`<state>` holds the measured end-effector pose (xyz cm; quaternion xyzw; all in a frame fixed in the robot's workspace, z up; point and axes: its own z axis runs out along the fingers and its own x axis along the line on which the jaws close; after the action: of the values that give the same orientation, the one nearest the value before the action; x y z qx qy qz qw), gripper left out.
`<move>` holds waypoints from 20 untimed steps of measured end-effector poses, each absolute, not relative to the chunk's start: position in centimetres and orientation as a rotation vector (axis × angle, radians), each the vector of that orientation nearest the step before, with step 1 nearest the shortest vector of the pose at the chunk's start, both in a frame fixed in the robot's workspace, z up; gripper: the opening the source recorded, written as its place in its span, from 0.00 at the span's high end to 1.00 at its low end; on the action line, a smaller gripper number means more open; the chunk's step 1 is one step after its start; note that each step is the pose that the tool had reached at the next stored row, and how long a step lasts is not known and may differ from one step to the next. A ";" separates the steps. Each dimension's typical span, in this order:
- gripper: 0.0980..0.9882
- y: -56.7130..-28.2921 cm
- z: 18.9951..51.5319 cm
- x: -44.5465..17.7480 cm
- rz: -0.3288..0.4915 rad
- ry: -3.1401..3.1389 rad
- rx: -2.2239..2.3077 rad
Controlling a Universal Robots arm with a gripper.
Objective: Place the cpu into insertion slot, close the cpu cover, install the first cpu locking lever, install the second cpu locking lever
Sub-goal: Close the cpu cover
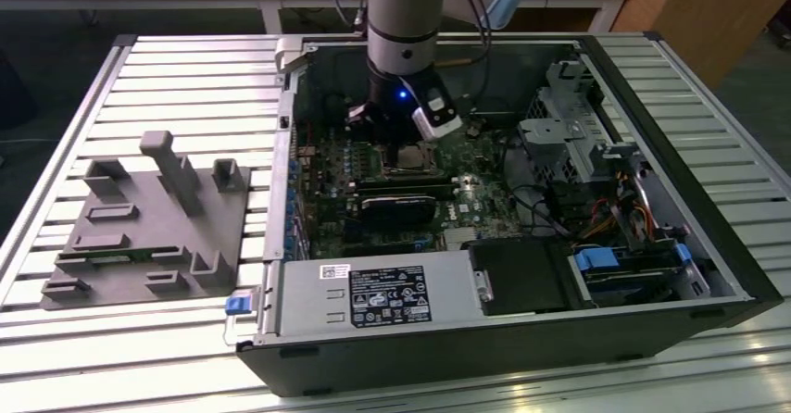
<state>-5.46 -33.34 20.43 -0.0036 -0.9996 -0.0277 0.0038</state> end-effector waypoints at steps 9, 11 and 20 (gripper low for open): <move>0.99 -33.3 20.3 -5.6 -0.125 -3.132 -0.011; 0.99 -33.3 20.3 -5.6 -0.138 -3.131 -0.011; 0.99 -33.3 19.9 -5.6 -0.147 -3.130 -0.011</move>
<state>-5.59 -33.33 19.90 -0.0035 -0.9989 -0.0470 0.0039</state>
